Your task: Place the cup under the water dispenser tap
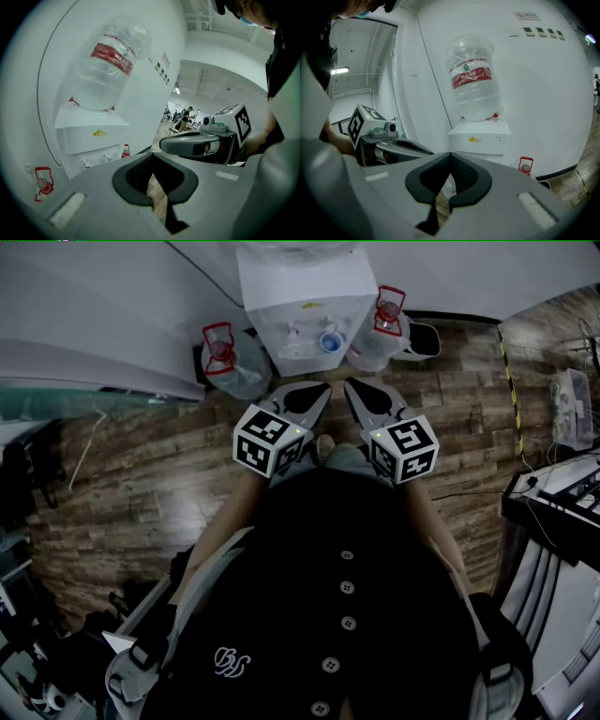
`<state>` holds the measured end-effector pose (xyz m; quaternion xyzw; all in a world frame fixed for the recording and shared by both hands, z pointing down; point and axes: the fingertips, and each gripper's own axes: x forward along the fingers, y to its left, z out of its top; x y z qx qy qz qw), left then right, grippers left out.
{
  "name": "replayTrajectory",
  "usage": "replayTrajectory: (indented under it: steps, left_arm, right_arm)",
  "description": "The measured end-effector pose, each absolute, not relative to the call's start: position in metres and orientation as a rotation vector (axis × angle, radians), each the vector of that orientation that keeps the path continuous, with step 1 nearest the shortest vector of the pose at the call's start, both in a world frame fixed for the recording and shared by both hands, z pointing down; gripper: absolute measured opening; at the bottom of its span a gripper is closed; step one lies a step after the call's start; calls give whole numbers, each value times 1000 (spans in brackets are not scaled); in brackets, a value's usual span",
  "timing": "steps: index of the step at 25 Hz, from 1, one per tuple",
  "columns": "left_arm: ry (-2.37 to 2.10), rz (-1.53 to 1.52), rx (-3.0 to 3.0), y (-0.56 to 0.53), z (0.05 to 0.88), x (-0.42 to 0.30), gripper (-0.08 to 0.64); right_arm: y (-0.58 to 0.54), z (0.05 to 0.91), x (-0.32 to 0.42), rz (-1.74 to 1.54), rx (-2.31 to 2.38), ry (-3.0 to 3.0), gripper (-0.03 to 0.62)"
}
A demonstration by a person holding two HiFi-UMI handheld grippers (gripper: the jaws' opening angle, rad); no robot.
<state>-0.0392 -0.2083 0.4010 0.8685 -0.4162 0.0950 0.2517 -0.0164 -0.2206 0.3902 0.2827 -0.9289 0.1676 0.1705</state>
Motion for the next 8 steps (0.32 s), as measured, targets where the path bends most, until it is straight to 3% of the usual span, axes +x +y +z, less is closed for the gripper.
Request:
replayTrajectory:
  steps: [8]
  left_arm:
    - [-1126,250,2360,-209,403,-37,3]
  right_arm:
    - [-225,390,-11,485,832,-2636,0]
